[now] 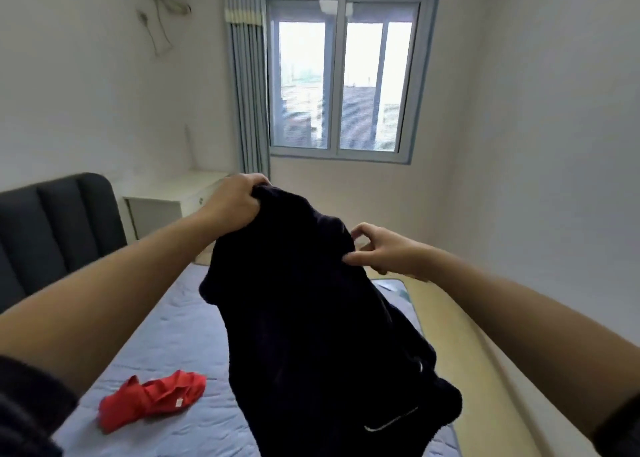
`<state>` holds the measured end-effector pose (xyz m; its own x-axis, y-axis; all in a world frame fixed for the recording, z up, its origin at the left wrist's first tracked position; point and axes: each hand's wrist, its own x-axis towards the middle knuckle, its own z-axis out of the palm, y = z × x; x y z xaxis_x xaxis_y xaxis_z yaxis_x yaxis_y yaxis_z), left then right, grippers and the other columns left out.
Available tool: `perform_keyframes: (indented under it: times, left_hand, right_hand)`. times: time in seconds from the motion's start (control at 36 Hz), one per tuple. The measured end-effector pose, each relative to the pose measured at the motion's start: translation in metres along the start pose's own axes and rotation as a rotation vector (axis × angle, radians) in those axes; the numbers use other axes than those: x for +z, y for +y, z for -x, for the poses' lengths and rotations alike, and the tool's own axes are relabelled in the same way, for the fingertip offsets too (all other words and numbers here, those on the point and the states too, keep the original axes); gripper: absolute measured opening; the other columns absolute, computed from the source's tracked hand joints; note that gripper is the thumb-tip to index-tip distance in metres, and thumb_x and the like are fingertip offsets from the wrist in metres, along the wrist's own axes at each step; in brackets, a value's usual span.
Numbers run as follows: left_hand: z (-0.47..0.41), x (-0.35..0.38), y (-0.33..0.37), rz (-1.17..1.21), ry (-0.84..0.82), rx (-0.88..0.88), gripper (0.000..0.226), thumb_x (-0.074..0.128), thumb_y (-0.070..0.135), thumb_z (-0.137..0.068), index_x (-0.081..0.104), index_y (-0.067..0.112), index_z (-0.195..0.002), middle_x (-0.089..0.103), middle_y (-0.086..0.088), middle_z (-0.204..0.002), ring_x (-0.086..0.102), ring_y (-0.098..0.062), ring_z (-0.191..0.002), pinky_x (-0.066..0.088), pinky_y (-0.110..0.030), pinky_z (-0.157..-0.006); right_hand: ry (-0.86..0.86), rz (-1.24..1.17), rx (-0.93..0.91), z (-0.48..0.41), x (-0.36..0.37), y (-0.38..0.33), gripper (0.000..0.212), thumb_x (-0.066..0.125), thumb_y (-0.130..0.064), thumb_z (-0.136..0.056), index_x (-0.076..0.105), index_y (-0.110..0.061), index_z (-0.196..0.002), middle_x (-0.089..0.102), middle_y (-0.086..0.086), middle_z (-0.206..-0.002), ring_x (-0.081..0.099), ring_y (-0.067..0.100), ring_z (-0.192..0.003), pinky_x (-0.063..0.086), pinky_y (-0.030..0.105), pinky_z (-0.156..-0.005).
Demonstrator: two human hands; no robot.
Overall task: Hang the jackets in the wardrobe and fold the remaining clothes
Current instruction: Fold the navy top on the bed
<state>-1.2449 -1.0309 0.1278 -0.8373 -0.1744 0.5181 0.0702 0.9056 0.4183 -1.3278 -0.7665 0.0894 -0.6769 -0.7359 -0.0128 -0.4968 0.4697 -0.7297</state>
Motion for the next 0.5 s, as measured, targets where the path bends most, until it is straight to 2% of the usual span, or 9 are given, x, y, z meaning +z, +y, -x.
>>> perform_keyframes:
  times: [0.06, 0.08, 0.17, 0.22, 0.28, 0.31, 0.39, 0.44, 0.5]
  left_hand:
    - [-0.012, -0.009, 0.017, 0.08, -0.002, -0.012, 0.025, 0.048, 0.001, -0.085, 0.063, 0.021, -0.082, 0.064, -0.004, -0.081, 0.059, -0.024, -0.083, 0.043, -0.03, -0.072]
    - [-0.016, -0.011, 0.028, 0.086, -0.013, -0.004, 0.024, 0.049, 0.005, -0.087, 0.062, 0.024, -0.078, 0.064, -0.002, -0.08, 0.06, -0.023, -0.083, 0.044, -0.03, -0.073]
    - [-0.029, -0.011, 0.065, 0.078, -0.075, 0.04, 0.023, 0.052, 0.015, -0.088, 0.062, 0.028, -0.072, 0.065, 0.005, -0.076, 0.062, -0.018, -0.082, 0.046, -0.03, -0.072]
    - [-0.036, -0.013, 0.088, 0.037, -0.129, 0.056, 0.02, 0.052, 0.024, -0.086, 0.066, 0.025, -0.072, 0.067, 0.003, -0.076, 0.064, -0.018, -0.079, 0.052, -0.031, -0.07]
    - [-0.038, -0.018, 0.099, 0.03, -0.194, 0.045, 0.021, 0.056, 0.037, -0.079, 0.067, 0.023, -0.068, 0.068, 0.0, -0.072, 0.066, -0.019, -0.073, 0.054, -0.031, -0.066]
    - [-0.037, -0.021, 0.1, 0.064, -0.262, 0.044, 0.026, 0.062, 0.047, -0.073, 0.068, 0.022, -0.067, 0.069, 0.001, -0.071, 0.067, -0.017, -0.07, 0.053, -0.028, -0.063]
    - [-0.02, -0.02, 0.086, 0.081, -0.581, 0.012, 0.049, 0.075, 0.063, -0.053, 0.071, 0.025, -0.083, 0.073, 0.004, -0.081, 0.07, -0.012, -0.076, 0.056, -0.027, -0.072]
    - [-0.008, -0.004, 0.064, -0.147, -0.642, 0.04, 0.034, 0.077, 0.051, -0.06, 0.065, 0.024, -0.078, 0.069, 0.005, -0.08, 0.066, -0.012, -0.074, 0.054, -0.026, -0.069]
    - [0.001, 0.009, 0.041, -0.193, -0.582, 0.0, 0.018, 0.074, 0.034, -0.071, 0.059, 0.023, -0.067, 0.063, 0.004, -0.073, 0.061, -0.012, -0.069, 0.047, -0.023, -0.062]
  right_hand:
    - [0.086, 0.076, -0.048, 0.007, -0.017, -0.002, 0.035, 0.068, -0.029, -0.087, 0.056, -0.01, -0.114, 0.058, 0.005, -0.08, 0.05, 0.014, -0.069, 0.044, 0.034, -0.072]
    - [0.088, 0.023, -0.067, 0.011, -0.025, -0.006, 0.042, 0.068, -0.033, -0.085, 0.054, -0.012, -0.118, 0.059, 0.004, -0.085, 0.052, 0.013, -0.072, 0.046, 0.035, -0.076]
    - [-0.018, -0.216, -0.119, 0.012, -0.033, -0.027, 0.081, 0.075, -0.052, -0.072, 0.035, -0.028, -0.138, 0.059, 0.002, -0.118, 0.06, 0.015, -0.105, 0.051, 0.031, -0.088]
    - [0.005, -0.194, -0.166, 0.008, -0.025, -0.04, 0.061, 0.076, -0.033, -0.072, 0.049, -0.026, -0.127, 0.064, -0.003, -0.112, 0.063, 0.012, -0.103, 0.052, 0.025, -0.085]
    - [0.18, -0.109, -0.179, 0.004, -0.021, -0.048, 0.02, 0.066, -0.012, -0.075, 0.064, -0.02, -0.094, 0.066, -0.004, -0.084, 0.063, 0.01, -0.081, 0.05, 0.014, -0.069]
    - [0.307, -0.071, -0.184, 0.003, -0.023, -0.049, 0.014, 0.061, -0.007, -0.078, 0.066, -0.019, -0.084, 0.065, -0.004, -0.075, 0.06, 0.011, -0.074, 0.048, 0.013, -0.064]
    - [0.581, -0.017, -0.174, 0.0, -0.044, -0.048, 0.027, 0.051, 0.0, -0.082, 0.072, -0.01, -0.095, 0.071, 0.007, -0.088, 0.064, 0.02, -0.084, 0.052, 0.027, -0.077]
    - [0.644, -0.023, -0.175, 0.0, -0.059, -0.051, 0.029, 0.049, 0.001, -0.08, 0.072, -0.009, -0.094, 0.071, 0.008, -0.089, 0.065, 0.023, -0.087, 0.053, 0.031, -0.076]
    - [0.688, -0.024, -0.153, -0.001, -0.071, -0.053, 0.029, 0.046, 0.001, -0.078, 0.07, -0.012, -0.088, 0.07, 0.004, -0.083, 0.065, 0.02, -0.082, 0.051, 0.027, -0.069]
